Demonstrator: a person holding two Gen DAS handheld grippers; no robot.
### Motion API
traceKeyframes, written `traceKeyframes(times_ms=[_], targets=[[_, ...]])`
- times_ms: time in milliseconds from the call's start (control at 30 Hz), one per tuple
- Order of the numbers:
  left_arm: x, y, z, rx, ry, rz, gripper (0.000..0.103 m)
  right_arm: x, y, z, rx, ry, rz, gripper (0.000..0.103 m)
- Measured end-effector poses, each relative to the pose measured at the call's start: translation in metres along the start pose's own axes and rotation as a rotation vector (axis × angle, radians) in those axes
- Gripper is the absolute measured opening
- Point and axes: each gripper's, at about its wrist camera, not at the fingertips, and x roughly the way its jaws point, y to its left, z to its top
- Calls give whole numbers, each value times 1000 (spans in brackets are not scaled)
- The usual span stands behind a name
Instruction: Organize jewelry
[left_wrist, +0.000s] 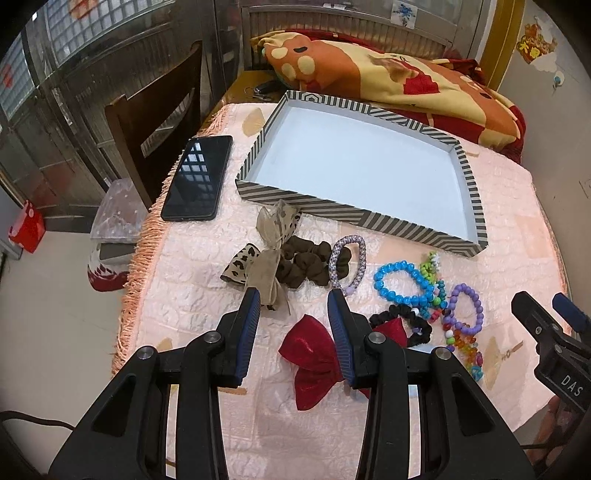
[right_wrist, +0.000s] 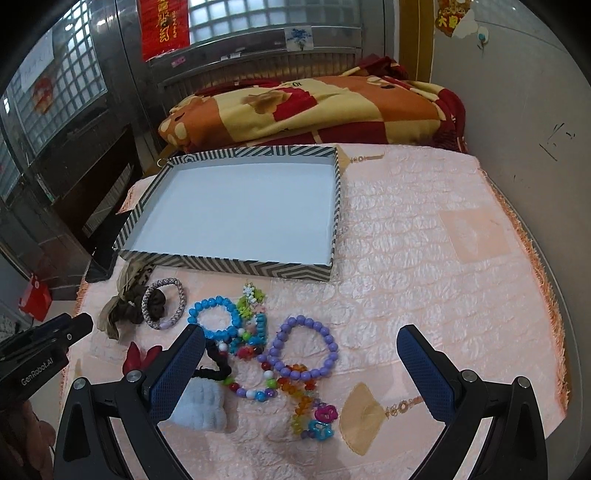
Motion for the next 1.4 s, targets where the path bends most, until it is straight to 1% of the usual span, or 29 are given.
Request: traceKeyframes(times_ms=[167,767,933,1400], targets=[[-2,-2,-1,7,-7,1,37,-2,2,0,0,-7,-8,103],[-5,-10,-7,14,-4,3,37,-2,3,-4,7,37,-14,103],[-5,-10,-8,18,1,6,37,0,5,-5,2,53,-4,103],[-2,-12,-9,14,14,8,37,4,2,-5,10,71,-3,103]])
